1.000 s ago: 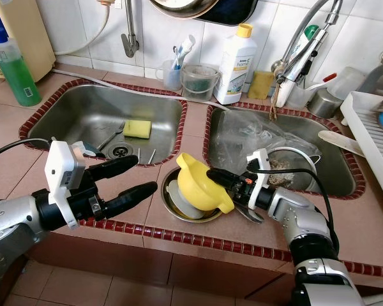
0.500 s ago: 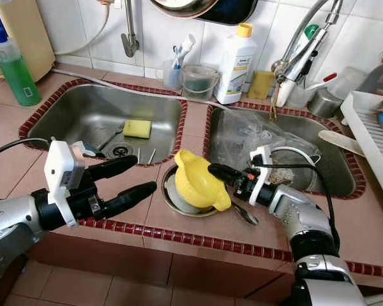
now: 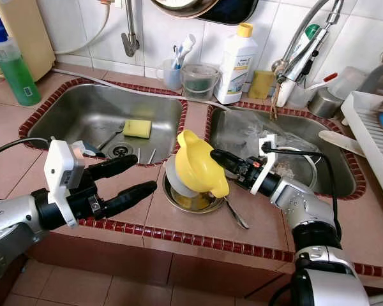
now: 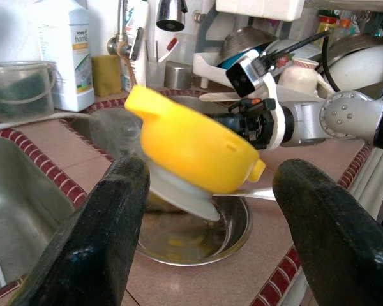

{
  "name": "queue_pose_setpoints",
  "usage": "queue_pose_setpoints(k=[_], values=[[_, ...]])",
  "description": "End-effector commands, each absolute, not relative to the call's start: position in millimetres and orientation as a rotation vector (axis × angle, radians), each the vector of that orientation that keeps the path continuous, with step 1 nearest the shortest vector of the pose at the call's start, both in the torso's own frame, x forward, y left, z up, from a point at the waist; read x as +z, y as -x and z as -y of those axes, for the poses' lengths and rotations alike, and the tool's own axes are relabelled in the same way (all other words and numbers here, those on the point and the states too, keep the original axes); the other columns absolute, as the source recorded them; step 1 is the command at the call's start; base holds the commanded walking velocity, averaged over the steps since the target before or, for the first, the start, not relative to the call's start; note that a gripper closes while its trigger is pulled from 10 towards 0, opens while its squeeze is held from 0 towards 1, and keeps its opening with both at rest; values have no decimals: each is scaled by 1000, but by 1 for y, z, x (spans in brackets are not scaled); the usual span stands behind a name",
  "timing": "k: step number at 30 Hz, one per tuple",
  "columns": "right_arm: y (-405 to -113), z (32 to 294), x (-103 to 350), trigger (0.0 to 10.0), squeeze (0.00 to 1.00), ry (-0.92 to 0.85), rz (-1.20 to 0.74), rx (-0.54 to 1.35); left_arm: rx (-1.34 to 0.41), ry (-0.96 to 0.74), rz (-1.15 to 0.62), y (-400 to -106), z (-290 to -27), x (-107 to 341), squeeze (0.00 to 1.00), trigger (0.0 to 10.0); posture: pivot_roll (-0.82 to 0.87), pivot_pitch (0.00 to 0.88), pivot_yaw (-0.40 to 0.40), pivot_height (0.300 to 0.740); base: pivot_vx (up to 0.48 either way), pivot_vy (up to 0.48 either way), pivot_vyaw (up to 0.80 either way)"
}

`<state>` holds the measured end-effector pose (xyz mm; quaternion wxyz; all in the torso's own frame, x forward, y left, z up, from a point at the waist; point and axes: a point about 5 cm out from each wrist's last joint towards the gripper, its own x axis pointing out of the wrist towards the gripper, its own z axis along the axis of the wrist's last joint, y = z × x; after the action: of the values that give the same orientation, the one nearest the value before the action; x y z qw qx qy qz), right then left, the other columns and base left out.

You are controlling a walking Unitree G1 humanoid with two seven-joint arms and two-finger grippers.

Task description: Kitchen organization

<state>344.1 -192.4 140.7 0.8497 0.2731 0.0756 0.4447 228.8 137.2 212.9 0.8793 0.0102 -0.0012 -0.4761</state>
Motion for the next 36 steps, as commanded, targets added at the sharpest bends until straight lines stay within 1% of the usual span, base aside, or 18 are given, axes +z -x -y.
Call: queue_pose_setpoints(k=[1,6,18,19,21,22,23,28,31,32,34,36], values=[[-348,196,157,0,0,-577,-95,955,-998,-24,7,-230,-135,215,0,10000,-64,87,-90,740,0,0,0],[-349,196,164,0,0,-611,-47,953,-994,-25,13,-230,-135,216,0,10000,-64,85,-90,740,0,0,0],[-350,193,164,0,0,-619,-45,957,-992,-26,16,-232,-135,217,0,10000,-61,82,-88,740,0,0,0],[-350,193,166,196,0,-627,-26,957,-991,-26,15,-232,-135,217,0,10000,-60,81,-88,740,0,0,0],[-351,194,168,196,0,-632,-15,956,-991,-26,15,-232,-135,217,0,10000,-60,81,-88,740,0,0,0],[-351,194,170,3255,0,-638,-3,955,-991,-26,15,-232,-135,217,0,10000,-60,81,-88,740,0,0,0],[-353,196,179,10000,0,-644,42,949,-989,-28,14,-232,-135,216,0,10000,-59,82,-86,740,0,0,0],[-358,203,198,10000,0,-663,133,906,-979,-31,15,-234,-138,216,0,10000,-61,80,-85,740,0,0,0],[-359,205,200,10000,0,-656,151,881,-975,-32,18,-235,-138,216,0,10000,-61,79,-86,740,0,0,0],[-361,208,202,10000,0,-660,163,846,-970,-29,20,-236,-138,217,0,10000,-61,77,-86,740,0,0,0],[-367,217,207,10000,0,-631,233,698,-944,-30,34,-240,-139,217,0,10000,-63,75,-84,740,0,0,0],[-370,221,210,10000,0,-593,256,627,-909,-30,43,-244,-141,217,0,10000,-62,70,-86,740,0,0,0]])
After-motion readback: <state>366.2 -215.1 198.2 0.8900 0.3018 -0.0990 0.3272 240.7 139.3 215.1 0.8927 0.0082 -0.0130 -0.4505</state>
